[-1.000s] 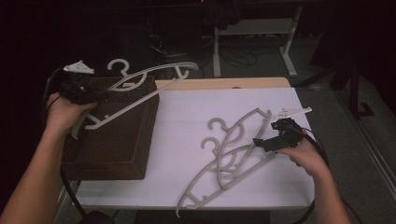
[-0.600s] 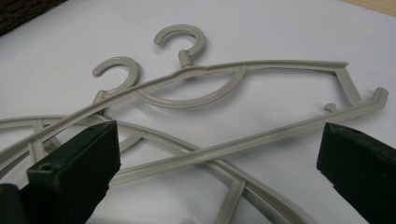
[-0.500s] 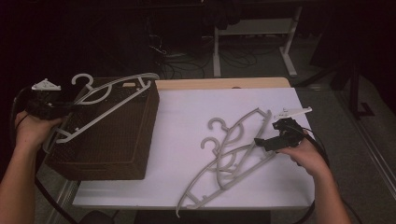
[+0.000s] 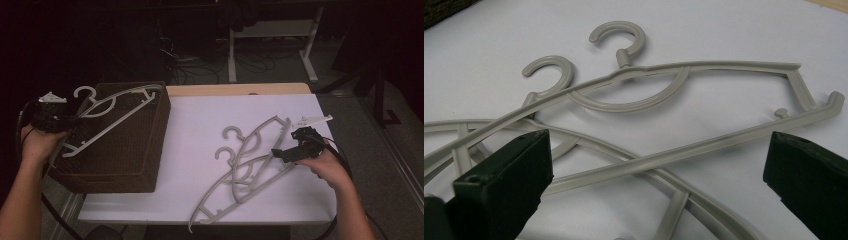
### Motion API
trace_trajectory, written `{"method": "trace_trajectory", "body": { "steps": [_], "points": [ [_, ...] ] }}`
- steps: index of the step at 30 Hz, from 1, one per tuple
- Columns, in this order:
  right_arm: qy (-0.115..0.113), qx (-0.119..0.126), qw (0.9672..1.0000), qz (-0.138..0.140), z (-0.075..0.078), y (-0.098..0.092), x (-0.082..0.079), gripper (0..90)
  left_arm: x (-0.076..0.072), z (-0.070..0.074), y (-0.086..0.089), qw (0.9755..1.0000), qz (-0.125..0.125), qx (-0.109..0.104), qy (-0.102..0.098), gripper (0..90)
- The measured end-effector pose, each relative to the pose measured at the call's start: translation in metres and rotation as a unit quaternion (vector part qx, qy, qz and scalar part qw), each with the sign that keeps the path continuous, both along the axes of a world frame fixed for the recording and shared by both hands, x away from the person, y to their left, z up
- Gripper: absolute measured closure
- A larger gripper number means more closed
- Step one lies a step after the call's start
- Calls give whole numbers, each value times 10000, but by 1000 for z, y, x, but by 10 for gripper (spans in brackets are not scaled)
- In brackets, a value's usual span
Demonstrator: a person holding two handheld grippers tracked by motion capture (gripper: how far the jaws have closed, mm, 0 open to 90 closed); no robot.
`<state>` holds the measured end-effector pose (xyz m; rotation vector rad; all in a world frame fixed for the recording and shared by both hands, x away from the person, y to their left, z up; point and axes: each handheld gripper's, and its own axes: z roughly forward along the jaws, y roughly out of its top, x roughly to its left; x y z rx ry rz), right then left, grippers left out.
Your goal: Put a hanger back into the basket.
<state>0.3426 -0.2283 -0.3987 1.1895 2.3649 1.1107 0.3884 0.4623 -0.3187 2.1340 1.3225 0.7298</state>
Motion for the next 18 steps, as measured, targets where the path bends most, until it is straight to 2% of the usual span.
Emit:
{"method": "trace_trajectory", "body": {
  "steps": [4, 6, 8, 14, 18],
  "points": [
    [4, -6, 10000, -5, 0, 0, 0, 0, 3, -7, -2, 9999, 5, -101, 52, 809],
    [2, -8, 10000, 5, 0, 0, -1, 0, 5, -9, -3, 9998, 32, -182, 84, 716],
    [-12, 0, 10000, 4, 1, 0, -1, 0, 7, -11, -5, 9998, 41, -179, 116, 671],
    [-19, 1, 10000, 9, 1, 0, -1, 0, 6, -5, -11, 9983, 25, -587, -55, 529],
    [-22, 9, 10000, 14, 2, 0, -1, 0, 4, 0, -18, 9958, -153, -904, -83, 446]
  ]
}}
